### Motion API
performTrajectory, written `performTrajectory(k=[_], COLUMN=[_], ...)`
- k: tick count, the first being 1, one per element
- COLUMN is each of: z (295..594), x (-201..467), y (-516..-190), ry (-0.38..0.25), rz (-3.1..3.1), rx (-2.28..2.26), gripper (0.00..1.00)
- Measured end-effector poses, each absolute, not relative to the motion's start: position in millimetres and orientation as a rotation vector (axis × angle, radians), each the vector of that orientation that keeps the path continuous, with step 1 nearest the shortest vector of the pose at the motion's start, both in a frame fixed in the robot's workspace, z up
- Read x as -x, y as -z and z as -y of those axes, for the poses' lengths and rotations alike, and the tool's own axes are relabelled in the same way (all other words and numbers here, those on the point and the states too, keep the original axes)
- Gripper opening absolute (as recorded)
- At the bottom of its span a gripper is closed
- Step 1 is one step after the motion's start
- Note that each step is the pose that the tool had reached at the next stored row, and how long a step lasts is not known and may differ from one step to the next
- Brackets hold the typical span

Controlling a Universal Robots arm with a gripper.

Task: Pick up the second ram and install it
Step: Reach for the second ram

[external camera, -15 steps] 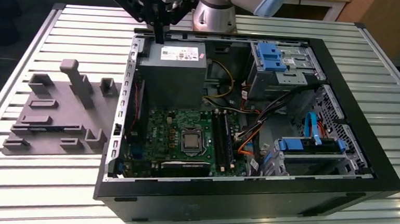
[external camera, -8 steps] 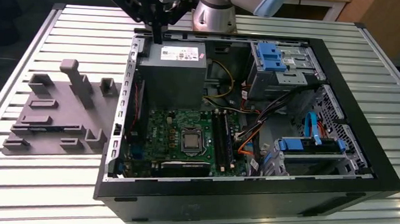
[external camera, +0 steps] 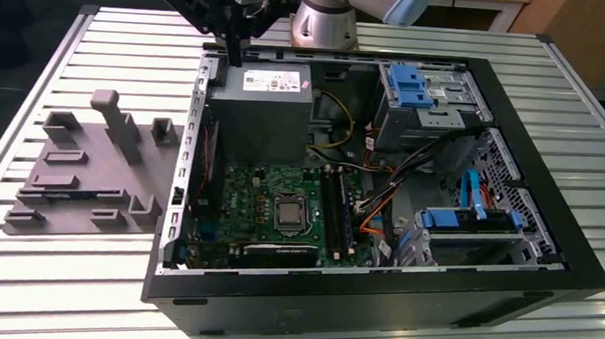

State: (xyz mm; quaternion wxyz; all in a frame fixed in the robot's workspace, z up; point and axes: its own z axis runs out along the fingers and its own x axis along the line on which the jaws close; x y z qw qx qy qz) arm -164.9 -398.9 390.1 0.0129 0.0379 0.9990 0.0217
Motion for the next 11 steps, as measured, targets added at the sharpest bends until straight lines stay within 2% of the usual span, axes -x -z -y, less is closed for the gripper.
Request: performTrajectory(k=[11], z=[398.9], x=[170.4], y=[-389.7], ry=[-0.068], rz=[-3.113], rx=[-0.118], gripper=[0.11])
